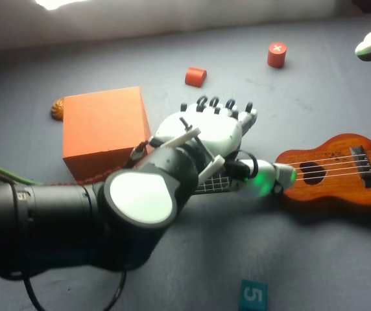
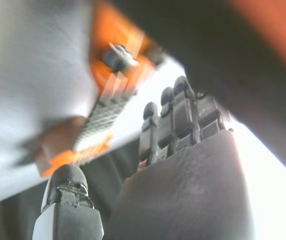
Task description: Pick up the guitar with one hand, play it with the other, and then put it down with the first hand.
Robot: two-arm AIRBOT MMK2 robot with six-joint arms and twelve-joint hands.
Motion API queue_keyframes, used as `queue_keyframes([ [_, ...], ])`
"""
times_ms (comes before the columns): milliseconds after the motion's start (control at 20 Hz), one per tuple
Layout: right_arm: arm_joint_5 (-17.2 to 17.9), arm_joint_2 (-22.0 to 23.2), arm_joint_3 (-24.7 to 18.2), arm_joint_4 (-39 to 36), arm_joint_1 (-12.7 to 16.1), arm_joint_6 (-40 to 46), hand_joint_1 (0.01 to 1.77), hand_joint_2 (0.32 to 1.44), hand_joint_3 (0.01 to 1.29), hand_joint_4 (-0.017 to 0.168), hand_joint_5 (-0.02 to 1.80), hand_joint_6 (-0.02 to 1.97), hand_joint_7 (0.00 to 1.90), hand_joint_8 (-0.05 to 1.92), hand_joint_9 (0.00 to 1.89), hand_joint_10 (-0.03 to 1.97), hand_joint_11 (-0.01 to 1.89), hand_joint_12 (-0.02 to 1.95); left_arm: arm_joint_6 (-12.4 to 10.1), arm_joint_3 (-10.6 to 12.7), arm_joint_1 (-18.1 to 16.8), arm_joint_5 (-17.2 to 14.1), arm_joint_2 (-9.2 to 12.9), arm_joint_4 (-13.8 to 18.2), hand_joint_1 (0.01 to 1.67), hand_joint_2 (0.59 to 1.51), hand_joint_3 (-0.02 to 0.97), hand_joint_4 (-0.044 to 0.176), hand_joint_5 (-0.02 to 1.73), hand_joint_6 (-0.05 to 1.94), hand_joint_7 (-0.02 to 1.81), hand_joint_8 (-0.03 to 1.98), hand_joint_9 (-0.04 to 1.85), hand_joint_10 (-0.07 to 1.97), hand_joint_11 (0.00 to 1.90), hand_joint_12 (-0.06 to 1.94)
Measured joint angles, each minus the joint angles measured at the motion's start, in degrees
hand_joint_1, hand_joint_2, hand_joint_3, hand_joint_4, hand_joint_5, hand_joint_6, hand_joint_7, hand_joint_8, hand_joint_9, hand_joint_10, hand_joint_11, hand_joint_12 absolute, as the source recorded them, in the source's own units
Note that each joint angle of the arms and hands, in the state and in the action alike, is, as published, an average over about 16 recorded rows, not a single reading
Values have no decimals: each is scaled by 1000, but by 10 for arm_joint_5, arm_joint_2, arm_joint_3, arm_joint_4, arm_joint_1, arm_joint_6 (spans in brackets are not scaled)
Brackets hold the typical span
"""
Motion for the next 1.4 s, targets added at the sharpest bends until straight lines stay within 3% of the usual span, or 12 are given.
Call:
queue_keyframes([
  [150, 1, 0, -1, 0, -1, -1, 173, 1372, 16, 6, 22, 399, 215, 15, 11, 405, 20, 747, 50, -2, -30, -11, 13, -38, 56, 1074, 3, 61, 116, 2, 122, 9, 110, 19, 18, 330],
  [350, 2, 0, -3, 0, -3, -3, 181, 1369, 16, 6, 50, 484, 252, 71, 23, 560, 20, 888, 139, -9, -82, -27, 39, -110, 79, 1082, 3, 49, 197, 112, 209, 90, 177, 133, 25, 535],
  [600, 4, 0, -5, 0, -4, -5, 223, 1352, 16, 6, 177, 776, 359, 499, 139, 979, 78, 1252, 268, -28, -156, -38, 80, -221, 145, 1097, 3, 29, 390, 531, 418, 531, 357, 605, 118, 1036],
  [900, 6, 0, -7, -1, -4, -5, 278, 1342, 16, 6, 416, 1200, 579, 1073, 386, 1534, 300, 1691, 415, -53, -241, -40, 123, -343, 214, 1120, 3, 10, 668, 1110, 737, 1092, 640, 1257, 338, 1644],
  [1150, 8, 0, -8, -2, -4, -6, 300, 1343, 16, 6, 584, 1466, 730, 1516, 620, 1835, 535, 1897, 494, -71, -287, -32, 152, -407, 233, 1142, 3, 3, 798, 1586, 897, 1583, 816, 1738, 582, 1841],
  [1400, 10, 0, -9, -4, -5, -6, 292, 1356, 16, 6, 650, 1528, 810, 1586, 737, 1896, 708, 1896, 542, -81, -312, -23, 167, -443, 216, 1161, 3, 3, 855, 1754, 975, 1719, 922, 1862, 741, 1911],
])
